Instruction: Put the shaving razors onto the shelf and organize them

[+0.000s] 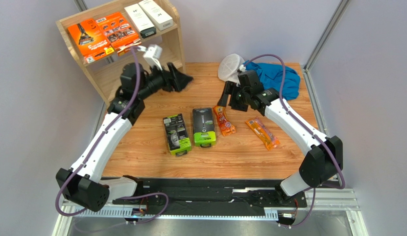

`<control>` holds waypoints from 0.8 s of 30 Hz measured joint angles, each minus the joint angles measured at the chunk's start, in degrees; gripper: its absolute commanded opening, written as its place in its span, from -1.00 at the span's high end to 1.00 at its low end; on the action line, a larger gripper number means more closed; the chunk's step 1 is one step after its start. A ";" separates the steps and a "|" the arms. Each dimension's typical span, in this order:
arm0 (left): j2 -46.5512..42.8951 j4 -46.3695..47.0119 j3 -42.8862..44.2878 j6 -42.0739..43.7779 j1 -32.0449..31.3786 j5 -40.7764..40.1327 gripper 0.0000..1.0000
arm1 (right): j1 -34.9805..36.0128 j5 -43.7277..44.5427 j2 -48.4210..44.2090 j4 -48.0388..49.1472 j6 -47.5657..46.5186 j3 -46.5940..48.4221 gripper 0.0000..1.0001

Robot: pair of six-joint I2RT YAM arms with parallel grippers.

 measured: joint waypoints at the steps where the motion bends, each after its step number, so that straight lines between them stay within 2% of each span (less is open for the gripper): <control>1: -0.22 -1.44 -2.60 0.26 -1.31 0.26 -0.98 | 0.00 3.69 -0.20 -2.58 -2.21 0.02 -0.47; 5: -1.31 -5.35 -11.91 0.63 -5.99 0.87 -0.98 | -0.04 14.58 -0.35 -9.94 -8.11 0.04 -0.50; 10: -3.69 -6.69 -20.65 -0.35 -7.65 1.62 -0.98 | -0.15 21.57 0.33 -14.36 -11.69 -0.02 -0.50; 17: -6.29 -6.08 -25.68 -2.05 -9.20 2.25 -0.98 | -0.42 18.40 5.60 -12.50 -13.53 -0.42 -0.46; 24: -7.37 -4.50 -28.70 -3.87 -9.77 2.64 -0.98 | -0.42 11.98 16.92 -10.19 -14.51 4.13 -0.38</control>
